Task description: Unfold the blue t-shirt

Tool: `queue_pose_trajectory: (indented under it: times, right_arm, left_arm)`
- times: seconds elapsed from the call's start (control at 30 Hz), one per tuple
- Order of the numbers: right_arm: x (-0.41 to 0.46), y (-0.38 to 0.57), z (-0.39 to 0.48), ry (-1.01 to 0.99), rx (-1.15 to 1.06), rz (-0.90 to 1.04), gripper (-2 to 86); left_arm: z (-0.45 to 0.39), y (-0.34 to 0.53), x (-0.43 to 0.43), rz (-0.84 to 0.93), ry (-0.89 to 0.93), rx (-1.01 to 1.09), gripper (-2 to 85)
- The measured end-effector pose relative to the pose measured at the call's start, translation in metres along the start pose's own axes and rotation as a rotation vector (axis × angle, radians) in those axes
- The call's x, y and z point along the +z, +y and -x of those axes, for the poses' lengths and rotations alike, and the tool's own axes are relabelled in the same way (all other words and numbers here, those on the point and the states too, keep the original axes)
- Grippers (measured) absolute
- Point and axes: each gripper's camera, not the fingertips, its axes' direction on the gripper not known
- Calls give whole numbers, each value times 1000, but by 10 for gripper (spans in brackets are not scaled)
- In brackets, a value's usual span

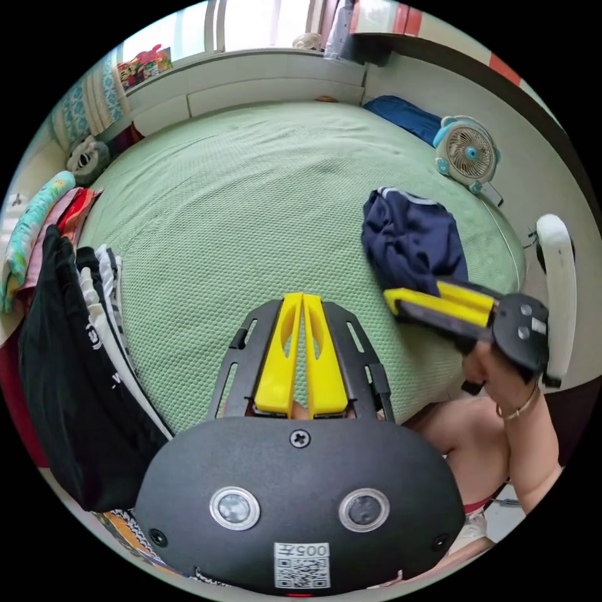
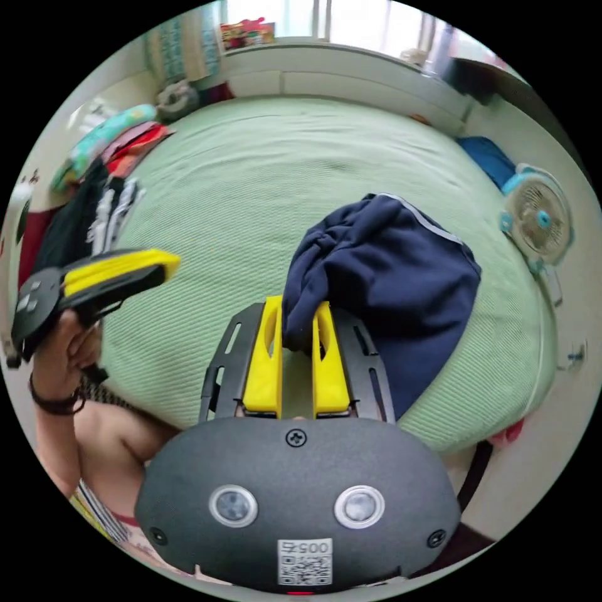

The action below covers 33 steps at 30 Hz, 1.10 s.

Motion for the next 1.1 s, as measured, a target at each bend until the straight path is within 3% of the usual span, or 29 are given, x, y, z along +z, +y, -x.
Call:
queue_pose_trajectory:
  times: [0.23,0.37,0.5,0.7,0.87,1.1]
  right_arm:
    - [6,3,94,-408,-444,119,89]
    - [-5,-6,80,-545,-429,60,130]
    - [-22,-14,50,-444,-306,-115,135]
    - [-5,-32,20,9,-9,-150,124]
    - [44,-45,15,-2,35,30,100]
    - [60,-54,-7,-90,140,-55,81]
  left_arm:
    - [62,10,2,-2,-158,-133,-3]
    - [90,14,8,17,-57,-192,-4]
    - [85,7,19,37,-56,-143,-5]
    - [57,-2,37,59,-53,-59,-5]
    - [45,-2,50,68,-122,-21,-4]
    - [53,3,62,66,-142,2,-3]
